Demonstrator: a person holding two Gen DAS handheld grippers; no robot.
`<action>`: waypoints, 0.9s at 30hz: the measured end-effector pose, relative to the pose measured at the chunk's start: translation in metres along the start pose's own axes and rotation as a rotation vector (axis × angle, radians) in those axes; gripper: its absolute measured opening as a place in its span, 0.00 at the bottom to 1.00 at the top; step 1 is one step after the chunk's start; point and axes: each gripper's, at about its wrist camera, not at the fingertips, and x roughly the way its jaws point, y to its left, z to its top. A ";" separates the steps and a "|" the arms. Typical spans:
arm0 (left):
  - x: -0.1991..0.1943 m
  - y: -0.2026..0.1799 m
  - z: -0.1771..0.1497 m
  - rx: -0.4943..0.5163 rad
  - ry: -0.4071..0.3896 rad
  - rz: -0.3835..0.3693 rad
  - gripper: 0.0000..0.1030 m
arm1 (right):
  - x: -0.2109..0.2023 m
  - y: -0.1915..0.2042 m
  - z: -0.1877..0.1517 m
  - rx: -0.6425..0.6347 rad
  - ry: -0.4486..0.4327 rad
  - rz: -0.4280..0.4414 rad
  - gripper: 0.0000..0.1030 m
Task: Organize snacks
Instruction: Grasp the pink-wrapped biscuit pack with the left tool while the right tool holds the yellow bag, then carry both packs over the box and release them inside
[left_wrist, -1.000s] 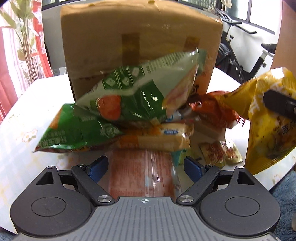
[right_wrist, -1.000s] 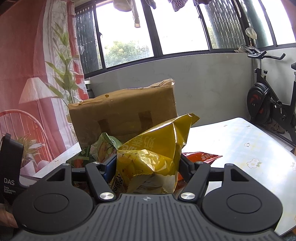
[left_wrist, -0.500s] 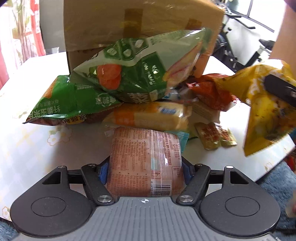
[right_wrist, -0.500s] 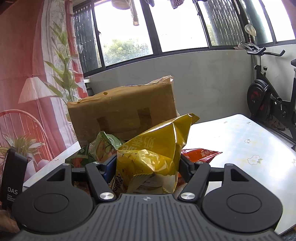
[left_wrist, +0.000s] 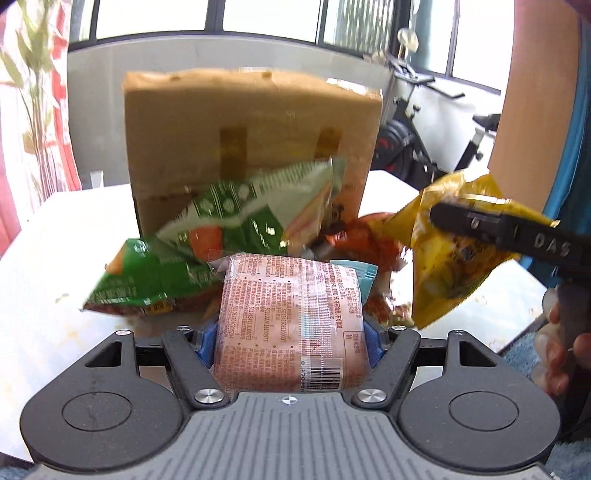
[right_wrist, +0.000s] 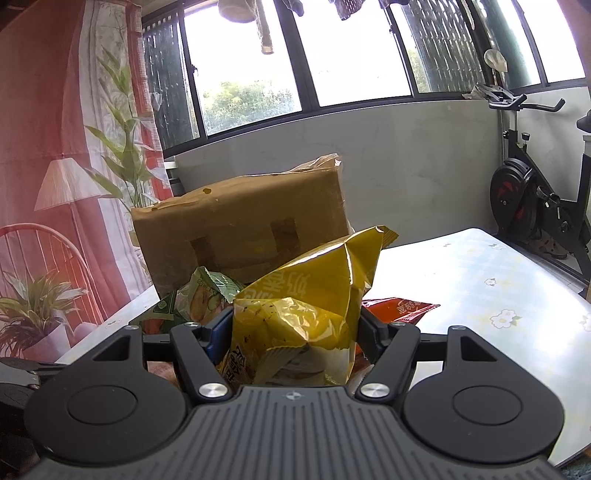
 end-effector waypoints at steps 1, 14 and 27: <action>-0.004 0.000 0.001 0.002 -0.019 0.004 0.72 | 0.000 0.000 0.000 -0.001 0.000 0.000 0.67; -0.039 -0.005 0.027 -0.011 -0.151 0.031 0.72 | -0.004 0.002 0.003 -0.009 -0.017 -0.004 0.67; -0.062 -0.005 0.081 -0.010 -0.267 0.056 0.72 | -0.006 0.002 0.032 -0.029 -0.092 -0.003 0.67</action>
